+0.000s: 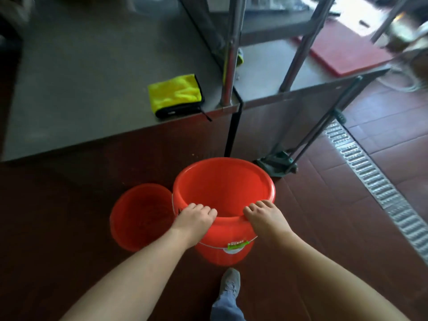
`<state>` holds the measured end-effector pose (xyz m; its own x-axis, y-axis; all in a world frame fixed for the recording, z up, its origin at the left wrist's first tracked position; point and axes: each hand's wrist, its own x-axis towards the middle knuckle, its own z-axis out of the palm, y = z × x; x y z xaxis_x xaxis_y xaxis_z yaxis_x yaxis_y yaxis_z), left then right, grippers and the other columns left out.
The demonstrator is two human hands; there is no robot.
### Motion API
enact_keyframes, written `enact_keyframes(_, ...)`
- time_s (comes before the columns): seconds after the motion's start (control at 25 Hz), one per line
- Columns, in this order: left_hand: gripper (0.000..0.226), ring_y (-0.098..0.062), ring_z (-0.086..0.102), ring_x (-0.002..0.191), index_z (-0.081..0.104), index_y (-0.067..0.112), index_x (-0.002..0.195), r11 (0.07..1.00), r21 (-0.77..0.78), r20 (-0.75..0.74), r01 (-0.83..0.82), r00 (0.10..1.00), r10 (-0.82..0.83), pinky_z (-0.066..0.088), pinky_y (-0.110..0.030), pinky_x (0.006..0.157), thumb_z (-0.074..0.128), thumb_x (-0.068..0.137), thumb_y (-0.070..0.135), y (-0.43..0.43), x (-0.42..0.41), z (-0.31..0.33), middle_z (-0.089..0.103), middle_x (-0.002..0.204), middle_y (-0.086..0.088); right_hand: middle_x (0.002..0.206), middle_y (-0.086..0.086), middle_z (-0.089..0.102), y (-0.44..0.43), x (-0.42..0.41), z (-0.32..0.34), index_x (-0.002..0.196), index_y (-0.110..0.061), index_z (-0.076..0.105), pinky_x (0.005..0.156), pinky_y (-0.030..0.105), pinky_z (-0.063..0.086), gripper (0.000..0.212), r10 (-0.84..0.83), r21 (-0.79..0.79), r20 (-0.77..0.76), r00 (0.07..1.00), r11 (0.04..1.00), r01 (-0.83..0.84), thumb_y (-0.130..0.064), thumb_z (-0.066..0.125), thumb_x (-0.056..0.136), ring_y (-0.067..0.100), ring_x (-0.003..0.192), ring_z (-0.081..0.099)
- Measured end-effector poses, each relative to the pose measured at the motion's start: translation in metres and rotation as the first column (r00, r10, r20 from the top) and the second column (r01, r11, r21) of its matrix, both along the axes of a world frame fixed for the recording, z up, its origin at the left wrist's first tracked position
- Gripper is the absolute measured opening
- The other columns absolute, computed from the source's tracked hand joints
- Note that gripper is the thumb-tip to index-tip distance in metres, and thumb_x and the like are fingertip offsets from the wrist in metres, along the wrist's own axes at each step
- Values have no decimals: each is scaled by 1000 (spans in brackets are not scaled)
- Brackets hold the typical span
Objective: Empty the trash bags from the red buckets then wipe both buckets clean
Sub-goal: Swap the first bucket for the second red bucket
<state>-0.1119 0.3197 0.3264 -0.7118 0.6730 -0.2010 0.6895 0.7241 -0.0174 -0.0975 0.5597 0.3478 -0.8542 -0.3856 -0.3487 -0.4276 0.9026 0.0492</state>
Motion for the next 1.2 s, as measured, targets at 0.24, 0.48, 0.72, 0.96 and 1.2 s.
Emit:
enact_keyframes(0.24,33,-26,59,106,48,13,124,999,22,-123,-37,992,40,42,-37,92,39,93,2,-49,26,146,62,115,-5,122,-2,63,-49,32,141,124,-20,55,108,36,38,26,1,19,-216,976,1000,3,-21,45,100,23,118,58)
enact_keyframes(0.48,34,-24,62,104,49,15,117,993,33,-296,-115,947,120,43,-34,87,42,88,0,-113,42,285,63,111,-2,120,-3,64,-109,31,279,124,-20,55,106,37,41,26,101,25,-437,894,995,-100,-22,45,101,22,116,61)
enact_keyframes(0.72,30,-25,63,101,49,16,113,973,72,-400,-221,887,231,44,-36,85,51,87,2,-186,20,381,64,106,-2,118,-1,66,-179,-5,374,124,-19,57,104,38,42,27,153,29,-591,792,985,-168,-20,44,101,24,115,62)
enact_keyframes(0.96,34,-24,61,108,49,16,124,950,59,-460,-307,836,299,42,-35,92,50,91,8,-255,-31,412,62,115,-2,115,-1,66,-249,-76,396,123,-19,57,102,38,43,26,214,16,-627,749,965,-262,-19,45,100,24,113,61)
enact_keyframes(1.2,31,-23,58,111,48,14,127,915,80,-450,-396,804,388,40,-34,98,47,97,11,-315,-94,396,61,119,-3,113,0,66,-315,-169,376,116,-19,59,99,39,40,24,292,21,-615,732,935,-355,-17,43,98,26,109,62)
